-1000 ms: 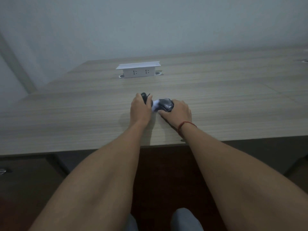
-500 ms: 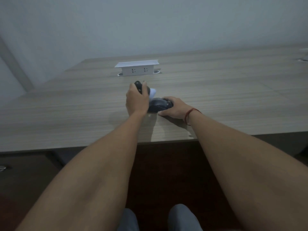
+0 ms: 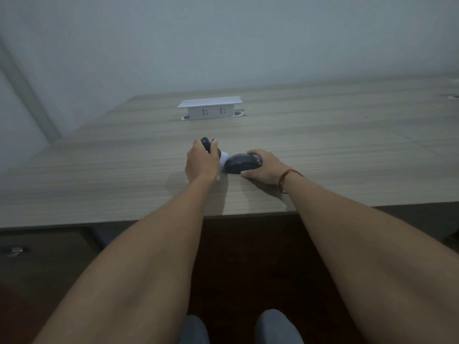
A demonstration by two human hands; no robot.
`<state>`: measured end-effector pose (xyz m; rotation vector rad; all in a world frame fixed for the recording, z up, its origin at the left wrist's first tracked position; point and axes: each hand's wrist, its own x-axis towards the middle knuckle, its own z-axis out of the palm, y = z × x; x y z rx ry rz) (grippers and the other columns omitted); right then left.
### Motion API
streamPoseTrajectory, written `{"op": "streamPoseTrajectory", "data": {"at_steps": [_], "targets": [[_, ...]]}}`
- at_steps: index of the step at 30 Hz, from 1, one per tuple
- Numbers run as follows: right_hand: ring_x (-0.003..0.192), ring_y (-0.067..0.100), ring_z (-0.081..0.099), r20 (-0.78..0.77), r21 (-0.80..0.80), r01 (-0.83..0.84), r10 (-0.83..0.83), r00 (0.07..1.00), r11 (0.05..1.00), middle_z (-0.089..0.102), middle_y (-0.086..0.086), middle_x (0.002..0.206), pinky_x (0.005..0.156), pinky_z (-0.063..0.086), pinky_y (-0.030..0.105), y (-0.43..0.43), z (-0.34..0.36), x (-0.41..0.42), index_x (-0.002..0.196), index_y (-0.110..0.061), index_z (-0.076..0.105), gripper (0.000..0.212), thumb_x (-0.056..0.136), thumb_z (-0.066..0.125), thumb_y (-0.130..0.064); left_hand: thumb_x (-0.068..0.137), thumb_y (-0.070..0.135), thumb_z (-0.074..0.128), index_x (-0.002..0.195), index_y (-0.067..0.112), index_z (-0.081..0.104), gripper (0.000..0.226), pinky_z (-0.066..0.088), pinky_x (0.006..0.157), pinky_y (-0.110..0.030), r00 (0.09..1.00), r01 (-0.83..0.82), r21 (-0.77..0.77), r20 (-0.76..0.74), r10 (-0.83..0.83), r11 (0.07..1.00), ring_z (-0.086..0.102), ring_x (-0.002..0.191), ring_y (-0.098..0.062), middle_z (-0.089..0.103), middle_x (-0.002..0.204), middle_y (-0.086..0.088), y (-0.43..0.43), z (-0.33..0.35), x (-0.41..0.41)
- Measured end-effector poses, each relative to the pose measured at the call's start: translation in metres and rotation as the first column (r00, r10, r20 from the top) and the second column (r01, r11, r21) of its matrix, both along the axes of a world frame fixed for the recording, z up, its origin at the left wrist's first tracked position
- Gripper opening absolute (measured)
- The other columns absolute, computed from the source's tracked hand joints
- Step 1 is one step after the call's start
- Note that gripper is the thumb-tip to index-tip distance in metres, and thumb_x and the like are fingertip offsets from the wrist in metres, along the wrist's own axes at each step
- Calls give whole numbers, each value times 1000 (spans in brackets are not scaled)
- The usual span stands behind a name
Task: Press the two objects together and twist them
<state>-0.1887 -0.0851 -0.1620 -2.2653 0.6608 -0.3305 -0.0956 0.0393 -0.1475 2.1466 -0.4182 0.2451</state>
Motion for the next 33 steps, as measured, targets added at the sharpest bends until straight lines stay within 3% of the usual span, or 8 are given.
{"op": "streamPoseTrajectory", "data": {"at_steps": [3,5,9,12,19,26,29,33], "targets": [[88,18,58,1,77,-21,21,1000,997,48,16,140,64,49,7,-5,9,-3,146,-17,39,67,84,57,0,97,45,46,114,7,55,43,45,76,-34,1000,8,-29,-2,-8,1000,61,100,-30,63,112,-13,1,2,5],[88,17,52,31,151,2,-7,999,989,47,13,139,47,42,8,-5,12,-3,148,-19,37,68,84,53,0,96,45,46,114,7,55,43,48,80,-36,1000,20,-44,-2,-20,999,62,100,-30,63,111,-13,1,2,8],[109,19,48,125,337,155,-207,970,929,46,2,132,62,50,4,7,8,7,143,-13,41,65,84,64,-31,95,46,47,111,7,55,43,52,85,-41,999,46,-44,7,-46,998,62,100,-33,63,110,-13,-2,1,10],[118,26,52,110,127,351,-365,924,928,56,5,128,100,47,39,14,-1,15,127,-19,55,72,72,67,-63,95,46,47,109,7,55,43,52,86,-43,999,45,-44,10,-45,998,61,101,-33,64,110,-14,-4,-1,10],[117,25,55,217,305,256,-329,919,917,57,5,129,98,50,42,14,-3,16,131,-19,50,78,67,80,-51,95,46,47,105,7,56,42,47,79,-35,999,36,-115,-5,-37,993,61,96,-30,64,104,-10,-1,-9,17],[103,16,48,240,468,33,-163,957,883,45,17,143,41,40,1,7,0,10,143,-3,35,76,81,76,-18,96,42,47,103,6,56,38,54,80,-37,993,110,-211,59,-99,971,60,85,-24,58,90,-4,-10,-9,4],[106,15,49,240,377,78,-179,954,923,51,16,137,64,46,2,6,-3,12,138,0,44,70,81,76,-25,97,39,45,108,4,54,37,53,78,-38,999,35,-83,42,-31,996,64,91,-30,64,98,-12,-2,-19,8],[122,25,54,225,295,144,-215,950,945,57,11,134,106,44,39,10,-3,14,135,-7,50,73,76,77,-41,98,37,45,109,2,54,38,49,76,-33,995,95,-116,44,-90,989,60,90,-26,62,101,-14,8,-12,12]]}}
